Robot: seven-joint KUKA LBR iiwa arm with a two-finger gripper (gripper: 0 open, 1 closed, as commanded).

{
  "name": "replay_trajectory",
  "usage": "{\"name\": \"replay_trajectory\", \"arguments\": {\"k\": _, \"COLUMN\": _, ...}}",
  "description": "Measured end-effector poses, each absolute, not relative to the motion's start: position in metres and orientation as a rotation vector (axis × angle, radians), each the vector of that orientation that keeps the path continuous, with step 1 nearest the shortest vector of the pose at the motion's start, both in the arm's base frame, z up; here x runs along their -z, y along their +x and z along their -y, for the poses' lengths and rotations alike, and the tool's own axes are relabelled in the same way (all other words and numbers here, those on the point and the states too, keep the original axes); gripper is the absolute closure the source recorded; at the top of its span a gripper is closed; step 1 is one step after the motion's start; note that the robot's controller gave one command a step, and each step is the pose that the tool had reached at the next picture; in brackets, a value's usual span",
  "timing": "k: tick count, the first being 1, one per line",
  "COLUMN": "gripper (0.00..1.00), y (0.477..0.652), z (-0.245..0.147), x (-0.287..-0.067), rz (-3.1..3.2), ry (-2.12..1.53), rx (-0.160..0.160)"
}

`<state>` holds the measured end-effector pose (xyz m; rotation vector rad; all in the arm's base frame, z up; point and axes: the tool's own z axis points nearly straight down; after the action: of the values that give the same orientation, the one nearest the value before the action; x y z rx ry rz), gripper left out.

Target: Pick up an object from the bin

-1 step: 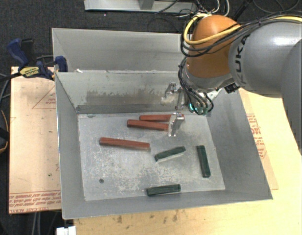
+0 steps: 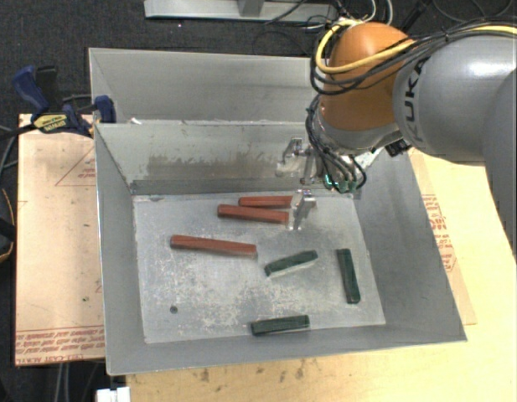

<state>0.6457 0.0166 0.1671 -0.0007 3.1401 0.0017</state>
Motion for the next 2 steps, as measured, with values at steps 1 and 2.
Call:
{"name": "replay_trajectory", "arguments": {"k": 1, "gripper": 1.0, "y": 0.6434, "z": -0.017, "x": -0.0807, "rz": -3.125, "ry": 0.238, "rx": -0.004}}
{"name": "replay_trajectory", "arguments": {"k": 2, "gripper": 1.0, "y": 0.6434, "z": -0.017, "x": -0.0807, "rz": -3.125, "ry": 0.238, "rx": -0.004}}
